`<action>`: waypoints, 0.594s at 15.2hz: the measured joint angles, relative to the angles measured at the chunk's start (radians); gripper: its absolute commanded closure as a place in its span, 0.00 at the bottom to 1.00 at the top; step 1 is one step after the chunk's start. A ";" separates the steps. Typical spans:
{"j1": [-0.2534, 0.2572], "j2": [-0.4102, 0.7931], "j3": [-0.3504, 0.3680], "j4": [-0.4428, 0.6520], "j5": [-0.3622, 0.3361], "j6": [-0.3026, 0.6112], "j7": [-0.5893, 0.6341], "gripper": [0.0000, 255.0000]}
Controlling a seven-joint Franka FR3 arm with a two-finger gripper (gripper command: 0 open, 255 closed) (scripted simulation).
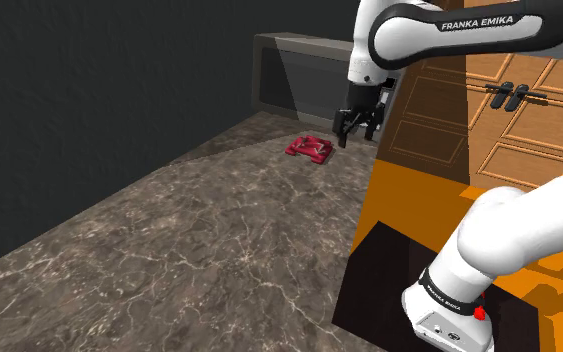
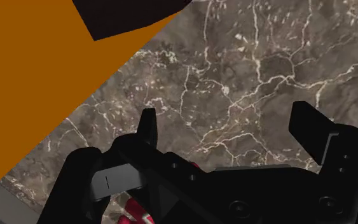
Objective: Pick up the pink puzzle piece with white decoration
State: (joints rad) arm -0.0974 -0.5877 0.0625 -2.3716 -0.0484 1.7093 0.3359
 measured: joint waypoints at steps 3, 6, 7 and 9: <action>-0.034 0.087 0.007 0.010 0.004 0.094 0.093 0.00; -0.065 0.189 0.012 0.025 0.003 0.198 0.189 0.00; -0.078 0.224 0.010 0.044 0.001 0.220 0.215 0.00; -0.098 0.286 0.008 0.066 -0.002 0.273 0.275 0.00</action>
State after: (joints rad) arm -0.1954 -0.3015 0.0709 -2.3057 -0.0506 1.9822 0.6113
